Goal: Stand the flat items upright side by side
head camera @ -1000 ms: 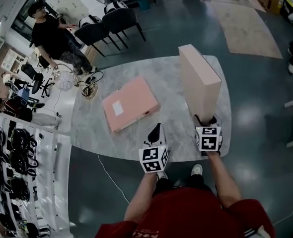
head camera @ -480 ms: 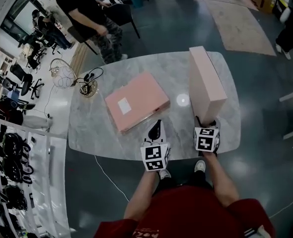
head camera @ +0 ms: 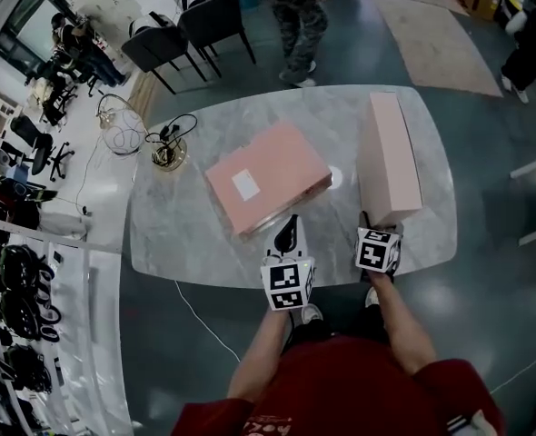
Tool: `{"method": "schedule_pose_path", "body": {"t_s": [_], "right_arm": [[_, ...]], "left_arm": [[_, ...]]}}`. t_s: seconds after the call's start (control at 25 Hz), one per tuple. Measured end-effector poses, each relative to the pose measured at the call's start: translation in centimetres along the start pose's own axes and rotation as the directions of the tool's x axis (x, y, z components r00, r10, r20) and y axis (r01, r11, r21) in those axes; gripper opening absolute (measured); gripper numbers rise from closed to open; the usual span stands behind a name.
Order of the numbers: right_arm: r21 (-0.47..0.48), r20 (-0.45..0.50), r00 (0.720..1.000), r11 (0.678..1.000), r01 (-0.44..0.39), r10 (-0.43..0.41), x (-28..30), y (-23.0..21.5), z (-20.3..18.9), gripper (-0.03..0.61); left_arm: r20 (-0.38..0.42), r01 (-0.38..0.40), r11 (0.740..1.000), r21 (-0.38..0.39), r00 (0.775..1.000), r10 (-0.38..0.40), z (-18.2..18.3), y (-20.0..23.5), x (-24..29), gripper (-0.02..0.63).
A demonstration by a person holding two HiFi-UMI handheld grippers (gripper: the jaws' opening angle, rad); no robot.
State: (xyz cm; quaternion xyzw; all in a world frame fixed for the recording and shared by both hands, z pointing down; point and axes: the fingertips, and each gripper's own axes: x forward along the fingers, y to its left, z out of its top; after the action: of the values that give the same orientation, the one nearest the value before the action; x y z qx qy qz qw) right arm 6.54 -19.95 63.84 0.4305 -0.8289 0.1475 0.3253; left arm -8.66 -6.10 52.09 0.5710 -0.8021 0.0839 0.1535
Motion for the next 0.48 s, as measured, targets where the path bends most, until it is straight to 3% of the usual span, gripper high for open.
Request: {"method": "schedule_pose_path", "body": {"t_s": [0.48], "right_arm": [[0.021,-0.018,1.000,1.000,0.005,-0.005,0.0,1.2,-0.9,0.329]], "left_arm": [[0.014,0.021,1.000,-0.005,1.000,-0.021,-0.8,2.8,-0.9,0.005]]}}
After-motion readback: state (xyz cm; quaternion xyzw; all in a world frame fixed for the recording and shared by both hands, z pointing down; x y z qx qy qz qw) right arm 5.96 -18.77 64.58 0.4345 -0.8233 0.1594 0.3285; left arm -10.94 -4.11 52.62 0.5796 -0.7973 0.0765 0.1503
